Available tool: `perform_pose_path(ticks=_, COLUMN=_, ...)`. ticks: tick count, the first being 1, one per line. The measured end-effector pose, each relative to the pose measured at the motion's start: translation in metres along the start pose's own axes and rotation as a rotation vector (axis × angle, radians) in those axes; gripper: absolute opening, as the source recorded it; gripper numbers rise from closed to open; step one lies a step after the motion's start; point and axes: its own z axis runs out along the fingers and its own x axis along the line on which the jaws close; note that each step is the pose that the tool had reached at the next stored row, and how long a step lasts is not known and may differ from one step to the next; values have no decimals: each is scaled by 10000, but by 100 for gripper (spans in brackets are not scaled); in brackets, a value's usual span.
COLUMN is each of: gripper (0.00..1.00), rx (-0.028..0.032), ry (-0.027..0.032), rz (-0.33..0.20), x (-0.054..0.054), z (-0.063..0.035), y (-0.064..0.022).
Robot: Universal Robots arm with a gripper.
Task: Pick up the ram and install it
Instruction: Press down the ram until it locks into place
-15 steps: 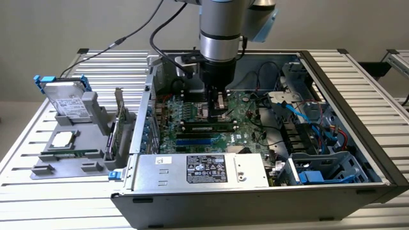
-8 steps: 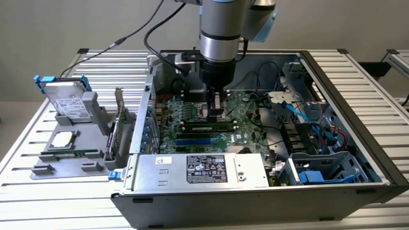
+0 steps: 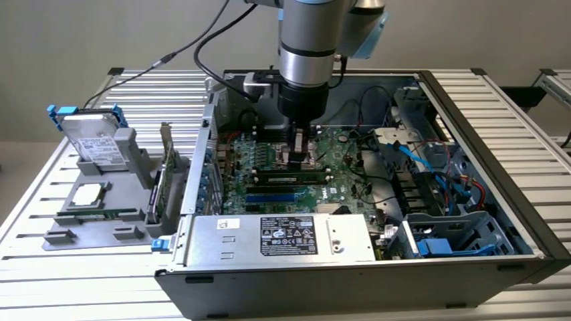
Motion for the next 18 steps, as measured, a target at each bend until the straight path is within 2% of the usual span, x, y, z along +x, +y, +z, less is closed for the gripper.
perform_pose_path(ticks=18, gripper=10, rx=-302, ry=-92, rz=2878, x=-1, z=10, y=0)
